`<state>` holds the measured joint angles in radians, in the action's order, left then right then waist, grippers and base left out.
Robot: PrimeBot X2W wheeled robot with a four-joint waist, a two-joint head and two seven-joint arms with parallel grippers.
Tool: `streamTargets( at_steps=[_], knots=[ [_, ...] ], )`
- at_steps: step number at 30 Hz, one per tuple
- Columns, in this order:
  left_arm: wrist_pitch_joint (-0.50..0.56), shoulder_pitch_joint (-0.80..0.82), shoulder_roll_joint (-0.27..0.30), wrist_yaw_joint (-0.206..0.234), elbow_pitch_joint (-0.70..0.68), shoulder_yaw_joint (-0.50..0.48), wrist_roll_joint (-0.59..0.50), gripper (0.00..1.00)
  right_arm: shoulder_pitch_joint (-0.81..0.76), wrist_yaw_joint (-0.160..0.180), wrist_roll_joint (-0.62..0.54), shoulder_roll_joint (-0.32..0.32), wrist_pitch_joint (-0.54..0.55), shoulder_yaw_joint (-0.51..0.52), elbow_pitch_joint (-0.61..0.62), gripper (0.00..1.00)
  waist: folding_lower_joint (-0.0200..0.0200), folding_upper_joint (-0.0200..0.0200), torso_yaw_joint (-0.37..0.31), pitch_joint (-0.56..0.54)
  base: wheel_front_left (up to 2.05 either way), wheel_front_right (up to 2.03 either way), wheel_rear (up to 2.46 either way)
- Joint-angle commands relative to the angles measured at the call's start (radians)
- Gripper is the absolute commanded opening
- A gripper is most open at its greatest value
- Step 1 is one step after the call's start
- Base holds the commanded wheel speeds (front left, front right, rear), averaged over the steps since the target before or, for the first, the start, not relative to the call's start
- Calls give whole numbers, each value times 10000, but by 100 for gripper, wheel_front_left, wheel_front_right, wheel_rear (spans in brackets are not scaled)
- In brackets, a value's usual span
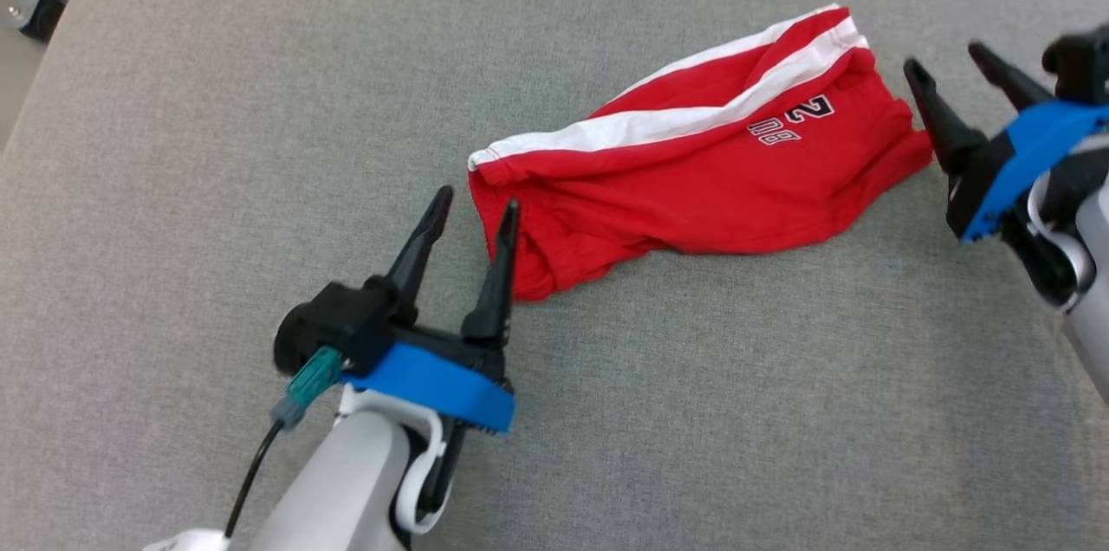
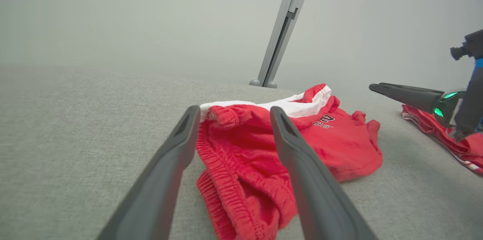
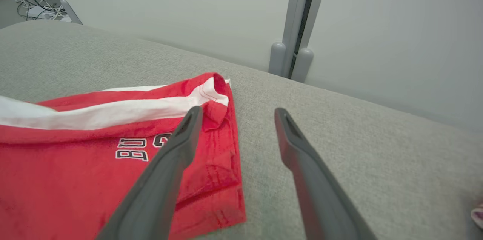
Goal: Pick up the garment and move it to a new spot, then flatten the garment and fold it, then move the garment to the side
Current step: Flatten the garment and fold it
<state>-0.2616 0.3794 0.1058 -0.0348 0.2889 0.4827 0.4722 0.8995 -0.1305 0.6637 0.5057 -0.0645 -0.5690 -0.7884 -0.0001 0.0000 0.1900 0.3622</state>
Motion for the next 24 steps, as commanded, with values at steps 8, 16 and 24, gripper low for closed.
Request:
streamTargets(
  at_steps=[8,16,24],
  knots=[
    [-43,-1095,329,626,-1420,-1407,-528,100,-660,-6,376,52,-165,-244,-393,100,1,0,30,-314,0,0,0],
    [-42,-1483,-3,983,-2250,-2672,-1098,100,-310,-6,285,-188,-145,-176,-1268,100,1,0,390,-188,0,0,0],
    [-43,-1713,-356,764,-2173,-3290,-1556,100,12,-6,212,-524,81,-110,-2445,100,1,0,658,-58,0,0,0]
  ],
)
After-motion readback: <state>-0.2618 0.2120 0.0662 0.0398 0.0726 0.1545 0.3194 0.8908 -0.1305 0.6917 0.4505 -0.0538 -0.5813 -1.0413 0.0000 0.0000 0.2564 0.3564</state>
